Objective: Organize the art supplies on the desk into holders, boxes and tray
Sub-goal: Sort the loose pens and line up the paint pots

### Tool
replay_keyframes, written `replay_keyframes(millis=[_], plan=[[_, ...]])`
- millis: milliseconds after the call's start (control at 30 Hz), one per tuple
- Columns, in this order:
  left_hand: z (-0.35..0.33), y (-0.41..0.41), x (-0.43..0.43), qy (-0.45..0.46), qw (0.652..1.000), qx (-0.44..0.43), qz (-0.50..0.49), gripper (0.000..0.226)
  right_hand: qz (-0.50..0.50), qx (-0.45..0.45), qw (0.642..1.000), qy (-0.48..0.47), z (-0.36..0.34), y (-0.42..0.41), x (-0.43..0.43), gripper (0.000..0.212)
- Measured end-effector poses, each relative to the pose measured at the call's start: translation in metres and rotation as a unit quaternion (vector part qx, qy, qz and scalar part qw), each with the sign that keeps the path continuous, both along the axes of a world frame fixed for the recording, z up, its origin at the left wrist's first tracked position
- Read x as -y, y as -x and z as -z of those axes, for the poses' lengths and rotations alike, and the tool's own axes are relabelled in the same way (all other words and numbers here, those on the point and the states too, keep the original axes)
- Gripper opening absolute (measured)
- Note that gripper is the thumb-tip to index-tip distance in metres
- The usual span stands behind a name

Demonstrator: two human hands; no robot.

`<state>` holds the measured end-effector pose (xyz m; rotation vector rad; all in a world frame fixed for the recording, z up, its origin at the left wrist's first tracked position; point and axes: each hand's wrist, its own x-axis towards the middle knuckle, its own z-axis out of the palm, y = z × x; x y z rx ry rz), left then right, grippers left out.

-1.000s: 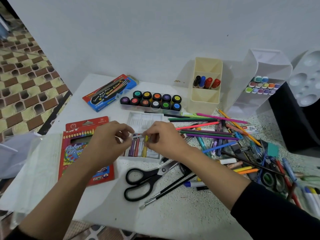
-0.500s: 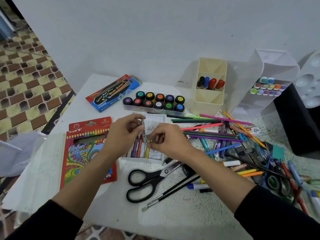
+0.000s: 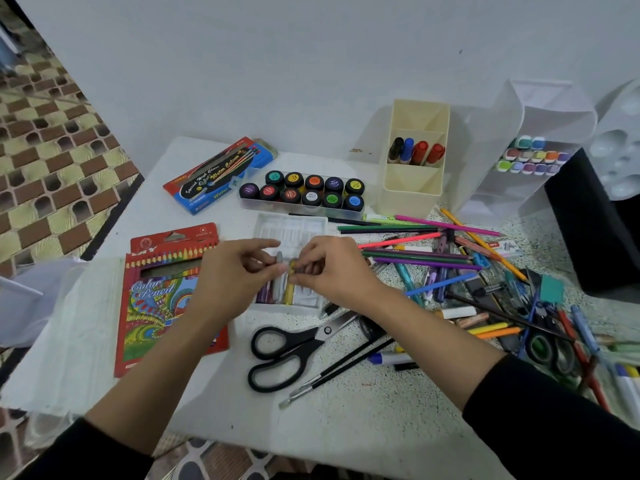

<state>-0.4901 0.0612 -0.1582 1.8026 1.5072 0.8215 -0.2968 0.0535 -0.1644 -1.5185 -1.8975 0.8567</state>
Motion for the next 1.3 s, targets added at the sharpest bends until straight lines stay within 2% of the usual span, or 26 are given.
replay_keyframes(millis=[100, 300, 533, 667, 867, 1000, 1067, 1133, 1200, 1300], plan=[[0.002, -0.003, 0.004, -0.036, 0.999, -0.028, 0.001, 0.024, -0.009, 0.006, 1.0, 0.001, 0.0, -0.001, -0.001, 0.015], [0.001, 0.01, 0.005, -0.04, 0.993, -0.076, 0.081, 0.031, -0.028, 0.027, 0.999, -0.003, 0.001, -0.004, -0.002, 0.012], [0.004, 0.012, -0.001, -0.096, 0.965, -0.153, 0.191, 0.028, -0.036, 0.026, 0.999, -0.013, 0.002, -0.005, -0.004, 0.012], [0.008, 0.014, -0.005, -0.103, 0.962, -0.153, 0.202, 0.027, -0.028, 0.018, 0.999, -0.019, 0.003, -0.006, -0.003, 0.011], [0.002, 0.012, -0.006, -0.103, 0.947, -0.21, 0.221, 0.025, -0.023, 0.024, 0.999, -0.035, 0.003, -0.005, 0.001, 0.01], [0.006, 0.013, 0.001, -0.106, 0.957, -0.187, 0.196, 0.026, 0.007, 0.033, 0.998, -0.057, -0.005, -0.009, 0.008, 0.007], [0.008, 0.011, 0.004, -0.099, 0.961, -0.186, 0.177, 0.029, 0.023, 0.041, 0.997, -0.069, -0.019, -0.018, 0.017, 0.012], [0.008, 0.009, 0.005, -0.099, 0.962, -0.193, 0.164, 0.03, 0.008, 0.07, 0.996, -0.048, -0.035, -0.032, 0.028, 0.017], [0.007, 0.005, 0.007, -0.098, 0.962, -0.194, 0.165, 0.032, -0.03, 0.109, 0.993, 0.014, -0.048, -0.05, 0.039, 0.017], [0.006, -0.007, 0.011, -0.108, 0.962, -0.18, 0.177, 0.032, -0.097, 0.185, 0.973, 0.094, -0.062, -0.071, 0.056, 0.02]])
